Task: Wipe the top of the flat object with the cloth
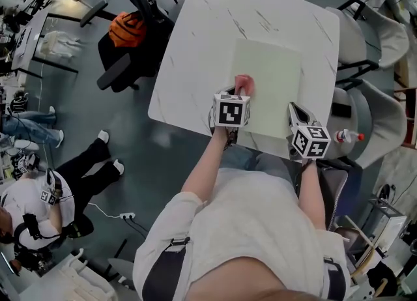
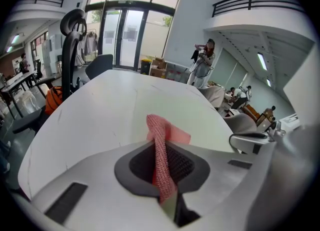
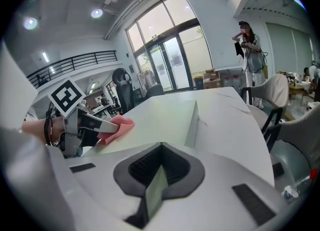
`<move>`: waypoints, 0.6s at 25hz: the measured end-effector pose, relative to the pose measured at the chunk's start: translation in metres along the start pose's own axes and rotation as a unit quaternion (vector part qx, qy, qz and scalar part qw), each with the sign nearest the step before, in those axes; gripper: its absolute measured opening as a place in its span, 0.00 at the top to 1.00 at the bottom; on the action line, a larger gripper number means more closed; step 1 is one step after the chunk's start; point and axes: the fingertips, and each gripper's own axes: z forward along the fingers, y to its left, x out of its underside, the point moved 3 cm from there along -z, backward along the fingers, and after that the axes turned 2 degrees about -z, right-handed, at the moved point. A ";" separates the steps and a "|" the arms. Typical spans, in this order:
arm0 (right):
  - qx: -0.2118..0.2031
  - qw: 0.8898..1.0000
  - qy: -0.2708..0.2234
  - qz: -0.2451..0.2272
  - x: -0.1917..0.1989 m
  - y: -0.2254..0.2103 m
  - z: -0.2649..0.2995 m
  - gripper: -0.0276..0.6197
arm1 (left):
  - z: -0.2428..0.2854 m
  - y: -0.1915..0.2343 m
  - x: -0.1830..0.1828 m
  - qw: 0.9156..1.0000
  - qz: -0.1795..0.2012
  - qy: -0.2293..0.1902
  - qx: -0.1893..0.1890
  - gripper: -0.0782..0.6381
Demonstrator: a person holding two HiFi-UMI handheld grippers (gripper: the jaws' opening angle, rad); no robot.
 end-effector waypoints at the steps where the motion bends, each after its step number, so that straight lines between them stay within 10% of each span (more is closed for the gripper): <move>1: -0.003 1.000 0.001 -0.002 0.000 0.000 0.000 0.94 | 0.003 -0.006 0.001 1.000 -0.001 0.001 0.002 0.84; 15: -0.065 0.997 0.012 -0.047 0.006 0.014 -0.006 0.94 | 0.026 -0.080 0.001 1.000 0.015 -0.001 -0.014 0.84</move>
